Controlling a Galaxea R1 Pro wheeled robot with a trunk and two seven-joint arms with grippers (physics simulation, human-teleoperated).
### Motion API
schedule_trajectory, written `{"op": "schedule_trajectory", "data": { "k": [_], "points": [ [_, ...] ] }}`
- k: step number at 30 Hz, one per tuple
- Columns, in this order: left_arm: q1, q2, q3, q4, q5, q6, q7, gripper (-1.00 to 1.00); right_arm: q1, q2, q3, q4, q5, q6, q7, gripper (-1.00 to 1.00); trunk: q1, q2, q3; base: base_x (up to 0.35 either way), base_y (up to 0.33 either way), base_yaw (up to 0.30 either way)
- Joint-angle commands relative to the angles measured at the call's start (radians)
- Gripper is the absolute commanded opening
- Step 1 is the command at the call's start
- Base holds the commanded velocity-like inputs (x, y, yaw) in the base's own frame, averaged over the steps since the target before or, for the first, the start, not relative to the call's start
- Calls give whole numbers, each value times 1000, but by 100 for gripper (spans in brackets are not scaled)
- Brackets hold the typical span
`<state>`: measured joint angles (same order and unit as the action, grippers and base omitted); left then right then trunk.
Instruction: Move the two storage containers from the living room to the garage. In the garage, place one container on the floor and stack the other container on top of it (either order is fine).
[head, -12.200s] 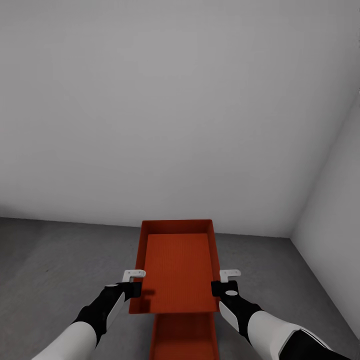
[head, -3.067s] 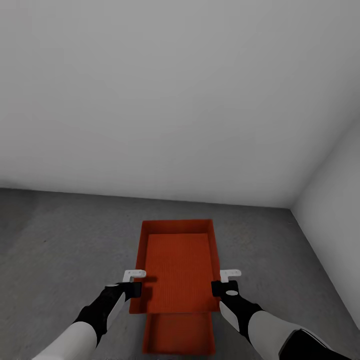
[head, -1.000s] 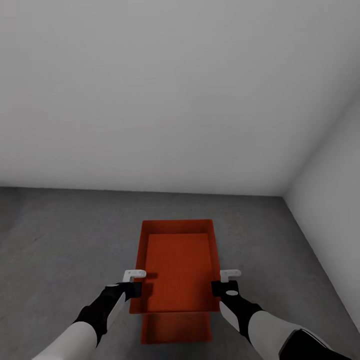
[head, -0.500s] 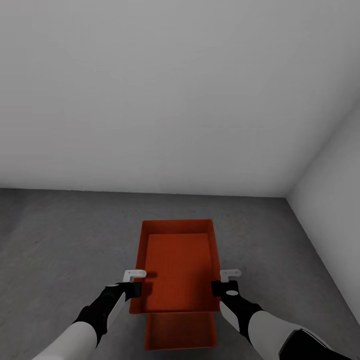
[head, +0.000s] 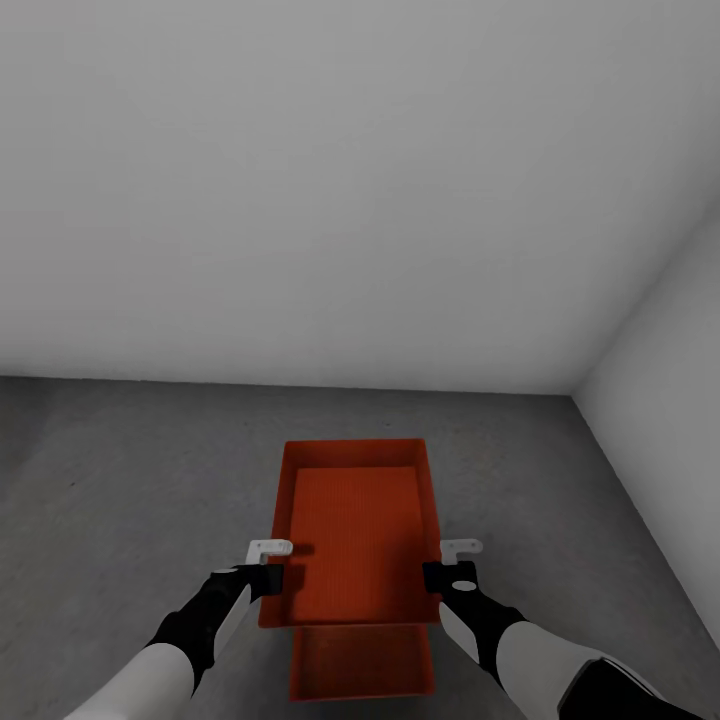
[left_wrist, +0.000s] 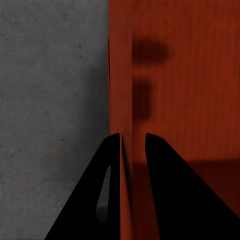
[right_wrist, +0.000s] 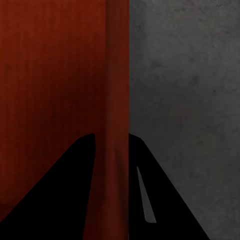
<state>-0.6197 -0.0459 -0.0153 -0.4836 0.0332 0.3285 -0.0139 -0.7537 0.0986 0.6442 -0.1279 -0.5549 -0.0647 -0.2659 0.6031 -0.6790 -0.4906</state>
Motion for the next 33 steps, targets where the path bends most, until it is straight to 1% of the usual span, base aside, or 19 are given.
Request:
{"op": "schedule_trajectory", "data": {
  "k": [1, 10, 33],
  "points": [
    [0, 1, 20, 0, -6, 6, 5, -100, -1, -13, -38, -1, 7, -32, -58, -100, 0, -1, -1, 0, 0, 0],
    [0, 1, 20, 0, -6, 6, 5, -100, -1, -13, -38, -1, 7, -32, -58, -100, 0, -1, -4, 0, 0, 16],
    [0, 1, 20, 0, -6, 6, 5, -100, -1, -13, -38, -1, 7, -32, -58, -100, 0, -1, -36, 0, 0, 77]
  ]
}}
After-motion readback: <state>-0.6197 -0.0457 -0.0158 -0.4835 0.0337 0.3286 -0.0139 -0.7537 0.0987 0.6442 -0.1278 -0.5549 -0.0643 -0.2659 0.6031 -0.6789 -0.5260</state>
